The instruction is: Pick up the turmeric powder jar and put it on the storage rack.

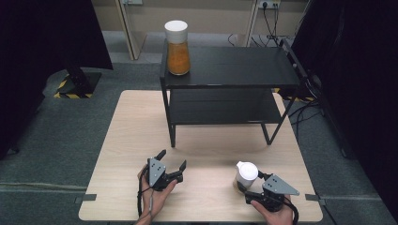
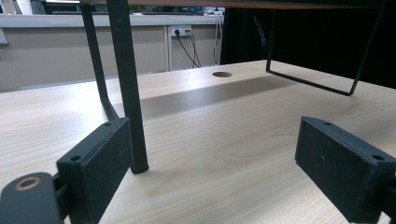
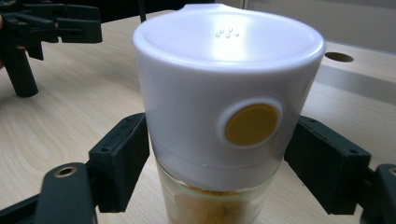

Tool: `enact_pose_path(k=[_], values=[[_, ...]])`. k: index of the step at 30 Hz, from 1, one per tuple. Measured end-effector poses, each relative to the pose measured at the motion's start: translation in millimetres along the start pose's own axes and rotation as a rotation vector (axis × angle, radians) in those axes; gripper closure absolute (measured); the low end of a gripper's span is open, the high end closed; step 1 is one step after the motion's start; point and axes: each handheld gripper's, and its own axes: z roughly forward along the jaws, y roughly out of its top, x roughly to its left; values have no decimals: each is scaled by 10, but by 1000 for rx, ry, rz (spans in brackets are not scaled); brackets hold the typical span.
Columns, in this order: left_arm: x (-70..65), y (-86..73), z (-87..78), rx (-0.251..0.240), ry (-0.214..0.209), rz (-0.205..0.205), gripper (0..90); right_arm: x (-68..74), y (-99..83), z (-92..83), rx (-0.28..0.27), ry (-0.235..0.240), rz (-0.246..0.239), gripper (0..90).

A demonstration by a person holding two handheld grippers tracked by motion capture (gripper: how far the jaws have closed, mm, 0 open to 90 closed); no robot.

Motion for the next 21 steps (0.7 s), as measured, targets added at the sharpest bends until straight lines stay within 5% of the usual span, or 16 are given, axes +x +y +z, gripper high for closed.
enact_pose_path(k=[21], values=[[-7,-4,-2,-3,1,3,106,130,15,-8,-20,-35,-13,305]])
